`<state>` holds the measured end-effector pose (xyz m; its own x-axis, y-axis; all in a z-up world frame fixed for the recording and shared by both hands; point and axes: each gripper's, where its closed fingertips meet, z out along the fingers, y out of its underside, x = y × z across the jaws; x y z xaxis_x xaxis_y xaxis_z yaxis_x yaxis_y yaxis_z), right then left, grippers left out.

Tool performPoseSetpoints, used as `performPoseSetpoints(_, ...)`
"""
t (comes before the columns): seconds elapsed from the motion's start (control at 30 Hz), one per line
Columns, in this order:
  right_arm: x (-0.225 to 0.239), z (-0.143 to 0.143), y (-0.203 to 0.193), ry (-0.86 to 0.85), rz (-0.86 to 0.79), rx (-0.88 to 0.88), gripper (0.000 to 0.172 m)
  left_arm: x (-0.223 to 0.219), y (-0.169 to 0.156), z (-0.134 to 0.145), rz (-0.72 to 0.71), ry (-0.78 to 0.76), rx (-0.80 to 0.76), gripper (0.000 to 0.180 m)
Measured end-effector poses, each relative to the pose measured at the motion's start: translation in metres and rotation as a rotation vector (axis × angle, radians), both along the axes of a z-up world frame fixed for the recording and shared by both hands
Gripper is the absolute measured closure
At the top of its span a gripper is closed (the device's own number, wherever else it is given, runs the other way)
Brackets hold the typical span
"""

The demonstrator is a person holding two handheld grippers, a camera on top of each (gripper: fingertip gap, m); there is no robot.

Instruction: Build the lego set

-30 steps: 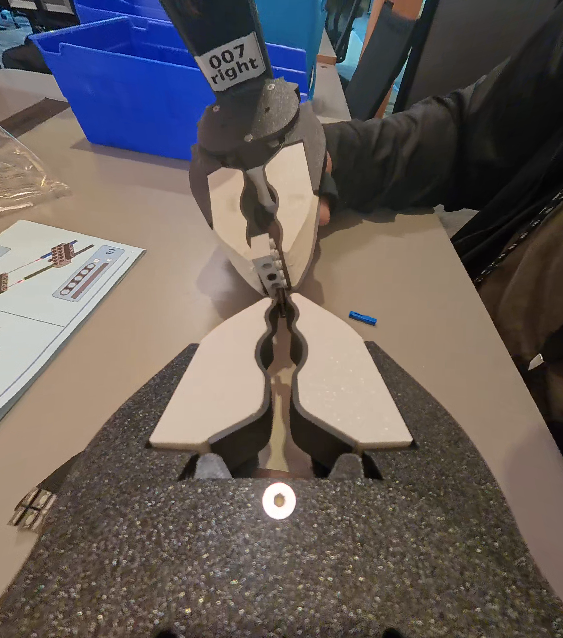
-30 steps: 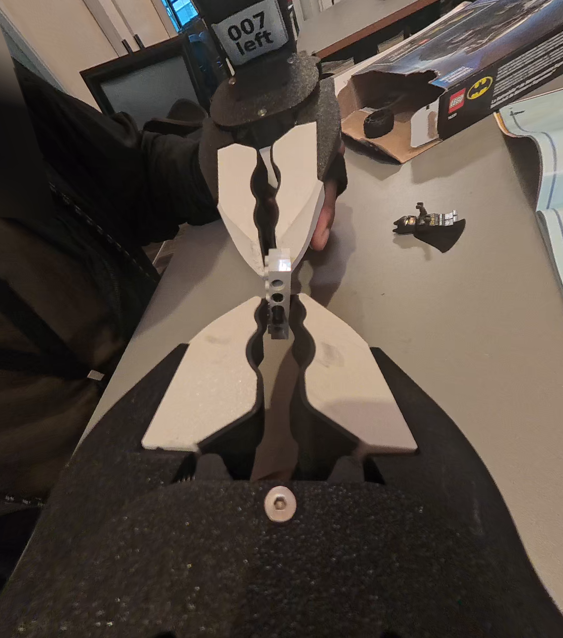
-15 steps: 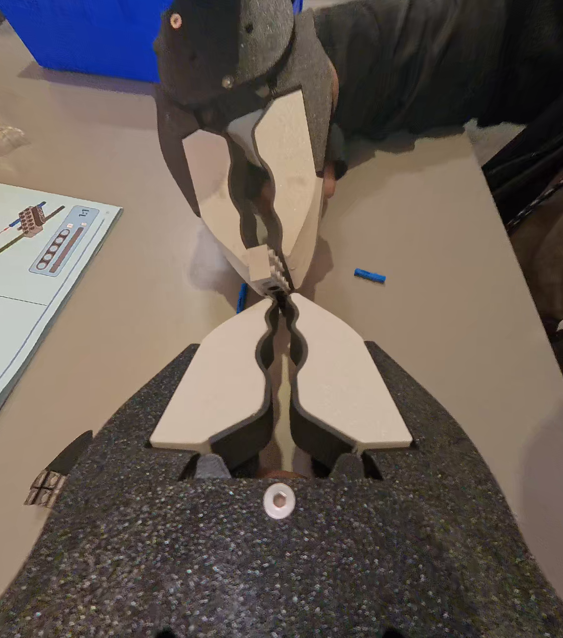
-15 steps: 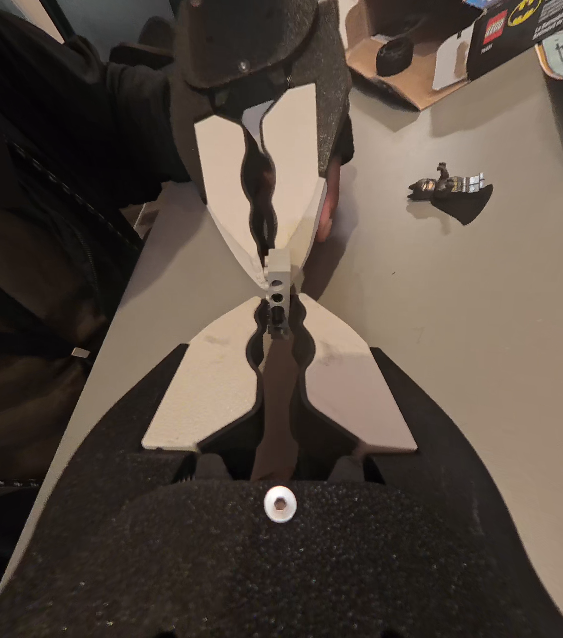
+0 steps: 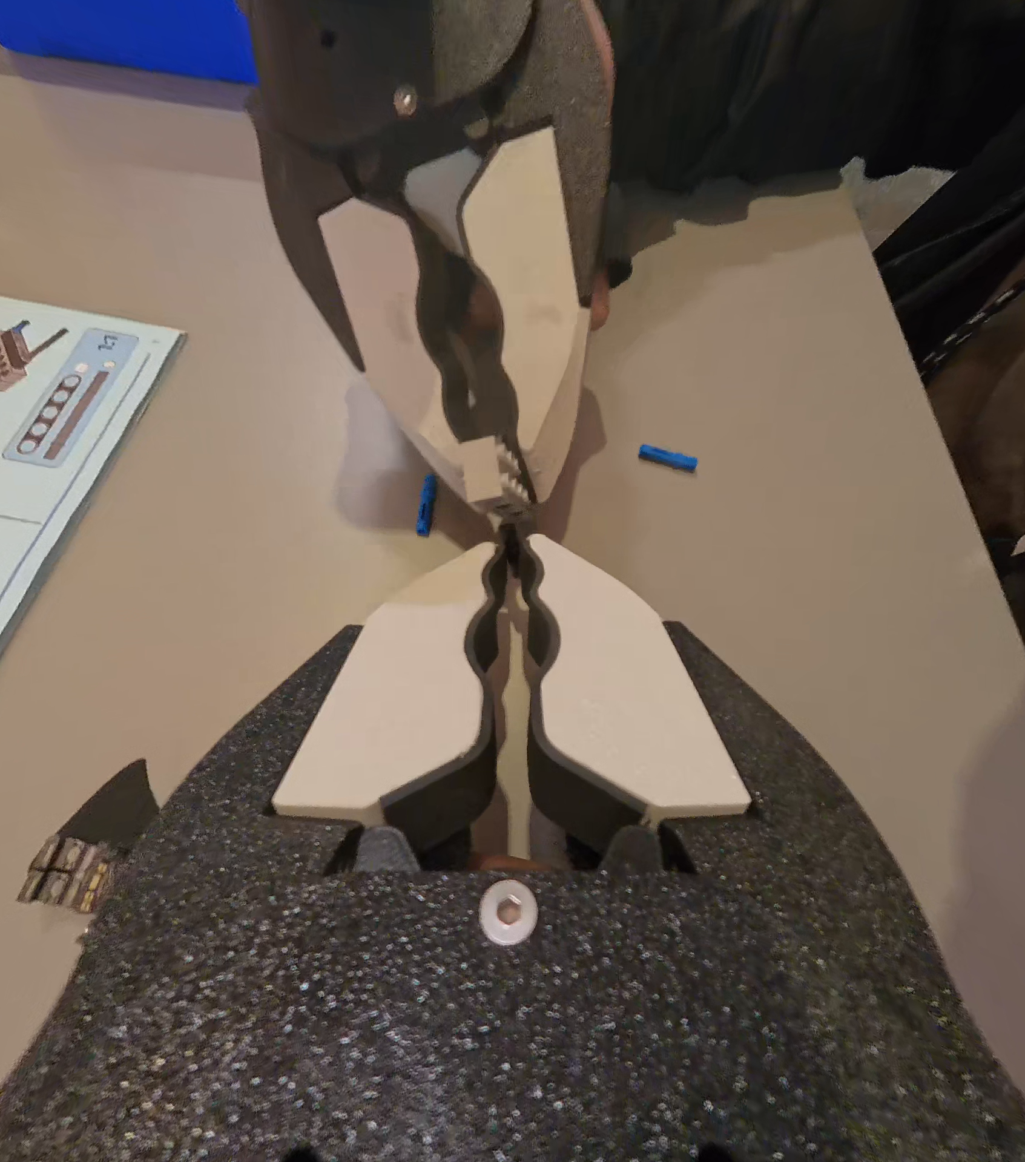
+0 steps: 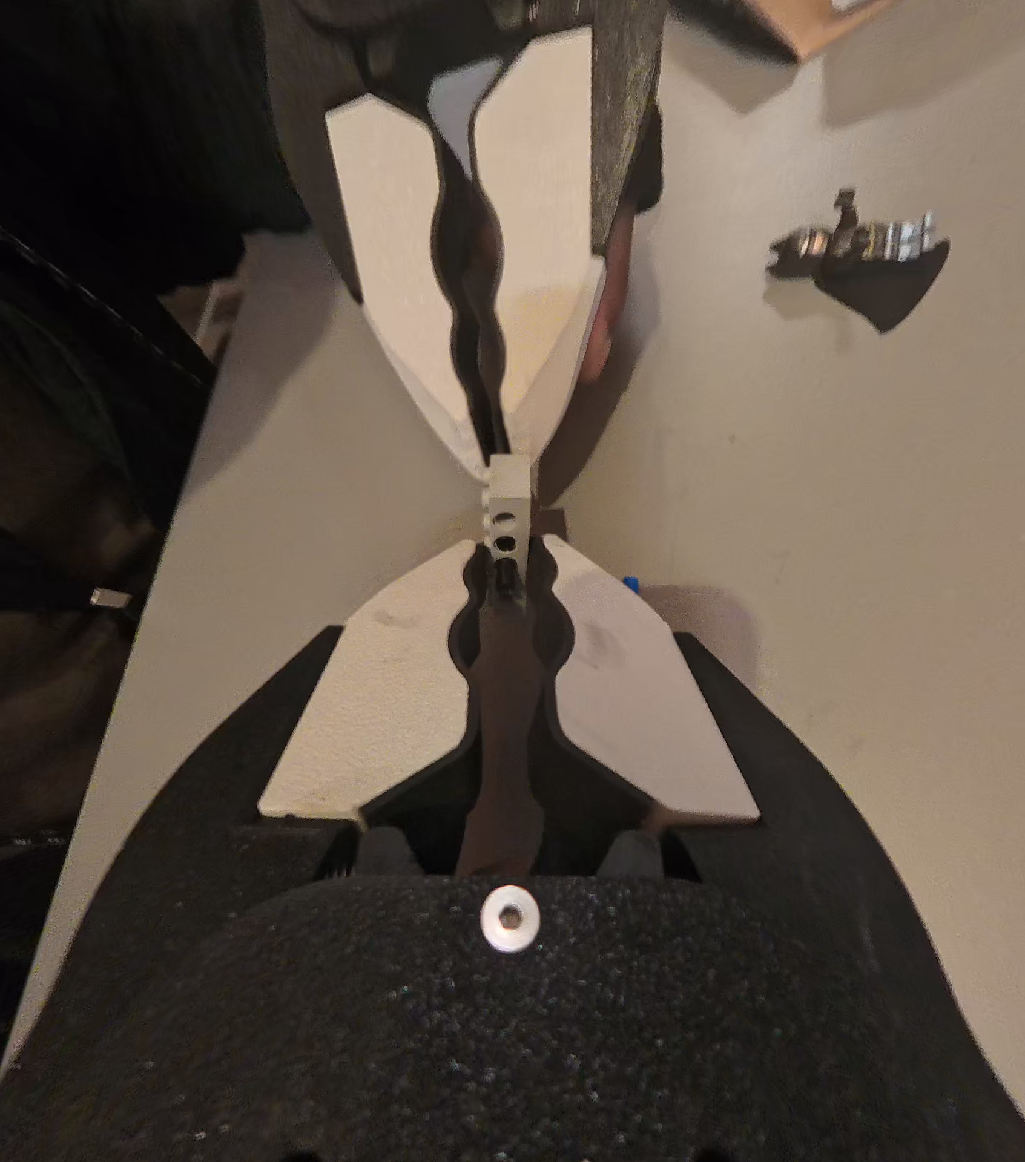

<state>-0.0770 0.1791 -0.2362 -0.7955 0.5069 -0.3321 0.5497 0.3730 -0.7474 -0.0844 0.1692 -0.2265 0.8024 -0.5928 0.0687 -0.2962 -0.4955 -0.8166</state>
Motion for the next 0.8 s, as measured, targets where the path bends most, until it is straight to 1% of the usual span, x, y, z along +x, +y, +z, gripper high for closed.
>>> performPoseSetpoints(0.07,0.004,-0.007,0.007,-0.015,-0.001,0.078,0.16,-0.004,-0.003,-0.005,0.005,0.016,-0.017,0.177)
performPoseSetpoints(0.2,0.011,-0.012,0.021,-0.034,-0.008,0.238,0.16,-0.009,-0.004,-0.01,0.016,0.022,-0.032,0.176)
performPoseSetpoints(0.33,0.009,-0.014,0.025,-0.038,-0.058,0.384,0.159,-0.009,-0.004,-0.01,0.015,0.026,-0.03,0.176)
performPoseSetpoints(0.43,0.006,-0.023,0.027,-0.013,-0.079,0.535,0.159,-0.01,-0.004,-0.009,0.018,0.021,-0.025,0.176)
performPoseSetpoints(0.47,0.005,-0.026,0.026,-0.004,-0.079,0.561,0.159,-0.01,-0.004,-0.008,0.02,0.016,-0.022,0.176)
performPoseSetpoints(0.53,0.005,-0.025,0.02,-0.004,-0.069,0.548,0.159,-0.011,-0.004,-0.006,0.019,0.005,-0.015,0.177)
performPoseSetpoints(0.67,0.001,-0.02,0.023,0.036,-0.103,0.547,0.154,-0.012,-0.006,0.003,0.014,-0.046,0.028,0.177)
performPoseSetpoints(0.73,-0.004,-0.008,0.024,0.096,-0.132,0.512,0.152,-0.013,-0.006,0.01,0.014,-0.097,0.05,0.176)
performPoseSetpoints(0.8,-0.007,0.007,0.02,0.214,-0.115,0.468,0.152,-0.014,-0.007,0.018,0.014,-0.166,0.064,0.176)
